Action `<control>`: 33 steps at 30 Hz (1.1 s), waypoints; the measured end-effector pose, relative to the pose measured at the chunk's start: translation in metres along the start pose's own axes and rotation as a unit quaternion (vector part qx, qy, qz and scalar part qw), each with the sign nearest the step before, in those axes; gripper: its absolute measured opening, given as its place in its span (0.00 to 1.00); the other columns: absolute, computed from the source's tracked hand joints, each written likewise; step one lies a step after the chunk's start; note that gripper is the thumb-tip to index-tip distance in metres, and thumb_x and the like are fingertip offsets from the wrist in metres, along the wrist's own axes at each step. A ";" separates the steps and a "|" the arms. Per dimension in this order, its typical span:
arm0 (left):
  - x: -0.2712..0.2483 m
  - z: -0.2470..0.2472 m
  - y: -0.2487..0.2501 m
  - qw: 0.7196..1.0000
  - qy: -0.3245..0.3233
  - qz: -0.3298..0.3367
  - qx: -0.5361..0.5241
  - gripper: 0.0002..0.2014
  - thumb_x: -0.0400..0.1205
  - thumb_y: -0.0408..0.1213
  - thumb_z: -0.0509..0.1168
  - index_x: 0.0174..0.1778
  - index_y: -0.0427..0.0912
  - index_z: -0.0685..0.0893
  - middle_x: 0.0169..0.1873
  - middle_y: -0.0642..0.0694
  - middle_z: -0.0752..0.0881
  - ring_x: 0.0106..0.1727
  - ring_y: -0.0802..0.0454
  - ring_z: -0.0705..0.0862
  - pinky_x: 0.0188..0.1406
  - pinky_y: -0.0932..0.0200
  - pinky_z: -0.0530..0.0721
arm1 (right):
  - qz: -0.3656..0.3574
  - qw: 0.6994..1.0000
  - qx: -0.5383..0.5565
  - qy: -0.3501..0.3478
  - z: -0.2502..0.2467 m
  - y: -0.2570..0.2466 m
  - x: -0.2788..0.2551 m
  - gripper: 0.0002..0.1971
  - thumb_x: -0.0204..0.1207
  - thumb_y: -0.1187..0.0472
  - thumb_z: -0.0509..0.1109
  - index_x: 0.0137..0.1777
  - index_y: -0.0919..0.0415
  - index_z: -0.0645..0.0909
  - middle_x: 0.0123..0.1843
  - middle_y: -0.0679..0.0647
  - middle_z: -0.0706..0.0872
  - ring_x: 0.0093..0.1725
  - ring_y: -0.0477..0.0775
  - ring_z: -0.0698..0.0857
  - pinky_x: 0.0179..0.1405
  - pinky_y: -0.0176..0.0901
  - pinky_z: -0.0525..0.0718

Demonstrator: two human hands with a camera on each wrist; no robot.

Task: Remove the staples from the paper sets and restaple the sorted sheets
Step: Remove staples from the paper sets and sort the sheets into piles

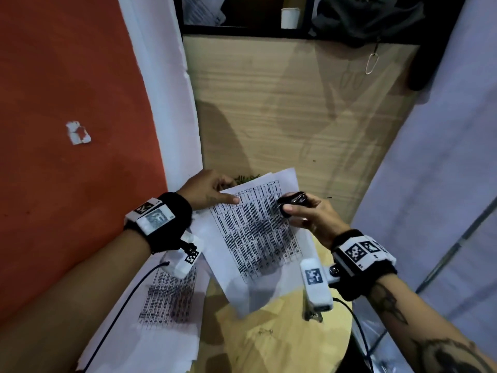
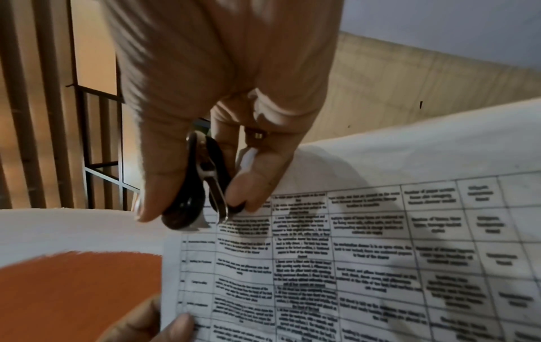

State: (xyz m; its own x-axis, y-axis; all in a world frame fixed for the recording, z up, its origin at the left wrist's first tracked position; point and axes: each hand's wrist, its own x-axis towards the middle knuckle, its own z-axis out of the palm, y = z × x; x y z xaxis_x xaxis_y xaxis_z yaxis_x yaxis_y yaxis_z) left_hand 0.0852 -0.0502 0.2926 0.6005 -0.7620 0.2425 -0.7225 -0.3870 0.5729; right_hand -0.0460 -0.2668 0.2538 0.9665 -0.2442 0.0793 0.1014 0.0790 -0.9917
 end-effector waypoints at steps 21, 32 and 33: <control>-0.008 -0.011 0.062 0.997 0.064 0.033 0.001 0.15 0.67 0.44 0.77 0.19 0.56 0.79 0.16 0.62 0.79 0.21 0.67 0.75 0.27 0.63 0.68 | -0.433 0.837 -0.327 0.068 0.032 -0.037 -0.037 0.22 0.60 0.63 0.81 0.56 0.65 0.84 0.56 0.54 0.82 0.56 0.46 0.81 0.52 0.32 0.84; -0.012 -0.023 0.080 0.992 0.023 0.079 -0.099 0.25 0.58 0.58 0.71 0.37 0.37 0.90 0.31 0.30 0.84 0.35 0.56 0.78 0.38 0.57 0.72 | -0.486 0.750 -0.450 0.004 0.041 -0.064 -0.041 0.21 0.65 0.63 0.78 0.59 0.67 0.84 0.57 0.61 0.86 0.56 0.58 0.85 0.57 0.50 0.82; -0.012 -0.023 0.082 0.992 0.017 0.074 -0.096 0.24 0.59 0.58 0.72 0.36 0.39 0.90 0.28 0.35 0.83 0.34 0.58 0.77 0.36 0.59 0.71 | -0.486 0.747 -0.454 0.005 0.041 -0.065 -0.041 0.21 0.65 0.63 0.78 0.58 0.67 0.85 0.57 0.60 0.86 0.55 0.59 0.86 0.56 0.51 0.83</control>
State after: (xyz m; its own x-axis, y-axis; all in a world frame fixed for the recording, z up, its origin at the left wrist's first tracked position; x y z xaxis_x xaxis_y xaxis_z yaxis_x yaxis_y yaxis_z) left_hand 0.0266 -0.0602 0.3546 0.5055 -0.7841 0.3601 -0.7278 -0.1633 0.6660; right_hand -0.0828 -0.2222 0.3190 0.5386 0.2327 0.8098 0.5484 -0.8265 -0.1273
